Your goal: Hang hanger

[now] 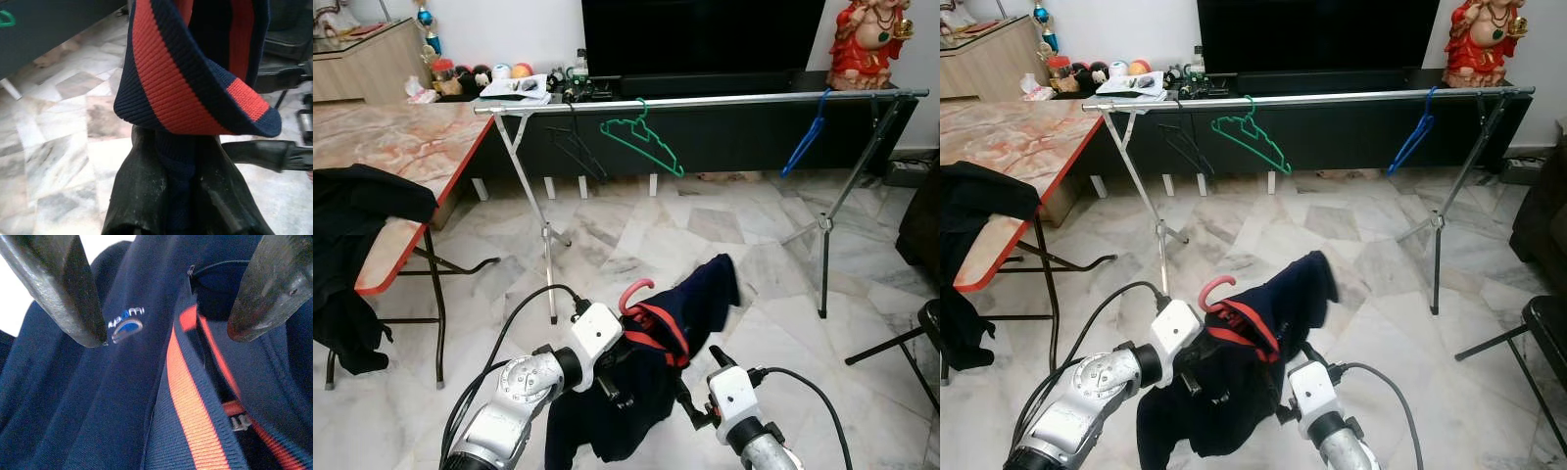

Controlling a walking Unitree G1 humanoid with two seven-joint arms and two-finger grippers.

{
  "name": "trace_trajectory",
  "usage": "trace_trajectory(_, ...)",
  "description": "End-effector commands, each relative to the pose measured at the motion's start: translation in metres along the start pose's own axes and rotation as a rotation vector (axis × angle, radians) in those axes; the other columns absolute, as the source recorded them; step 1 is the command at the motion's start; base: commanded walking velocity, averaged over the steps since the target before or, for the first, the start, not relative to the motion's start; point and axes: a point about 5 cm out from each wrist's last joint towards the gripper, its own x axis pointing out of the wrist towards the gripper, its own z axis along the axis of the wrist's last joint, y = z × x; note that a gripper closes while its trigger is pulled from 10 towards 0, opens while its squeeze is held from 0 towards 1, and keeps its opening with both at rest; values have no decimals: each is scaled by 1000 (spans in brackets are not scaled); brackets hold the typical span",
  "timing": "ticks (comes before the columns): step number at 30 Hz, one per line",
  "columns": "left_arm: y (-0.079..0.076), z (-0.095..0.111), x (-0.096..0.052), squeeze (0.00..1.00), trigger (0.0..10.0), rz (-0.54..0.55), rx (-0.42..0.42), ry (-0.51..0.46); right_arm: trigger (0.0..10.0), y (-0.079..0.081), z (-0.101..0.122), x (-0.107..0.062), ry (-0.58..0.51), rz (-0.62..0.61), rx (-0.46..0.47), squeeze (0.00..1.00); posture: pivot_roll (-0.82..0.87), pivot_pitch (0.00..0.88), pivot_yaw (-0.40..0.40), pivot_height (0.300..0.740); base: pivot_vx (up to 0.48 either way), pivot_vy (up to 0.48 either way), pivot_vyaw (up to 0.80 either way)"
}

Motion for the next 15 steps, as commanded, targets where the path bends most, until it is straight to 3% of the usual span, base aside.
trace_trajectory(1,-2,6,-2,0,10000,-23,0,-25,10000,1,2,3,2,5,-3,0,60,65,43,740,0,0,0)
trace_trajectory(6,-7,8,-2,0,10000,-49,-2,-26,10000,3,2,4,1,20,2,0,60,65,43,740,0,0,0)
trace_trajectory(11,-8,7,-3,0,10000,-55,1,-15,10000,-8,1,3,19,-89,-33,0,58,66,44,740,0,0,0)
trace_trajectory(15,-9,7,-3,0,10000,-57,2,-8,10000,-22,-2,0,45,-207,13,0,60,66,43,740,0,0,0)
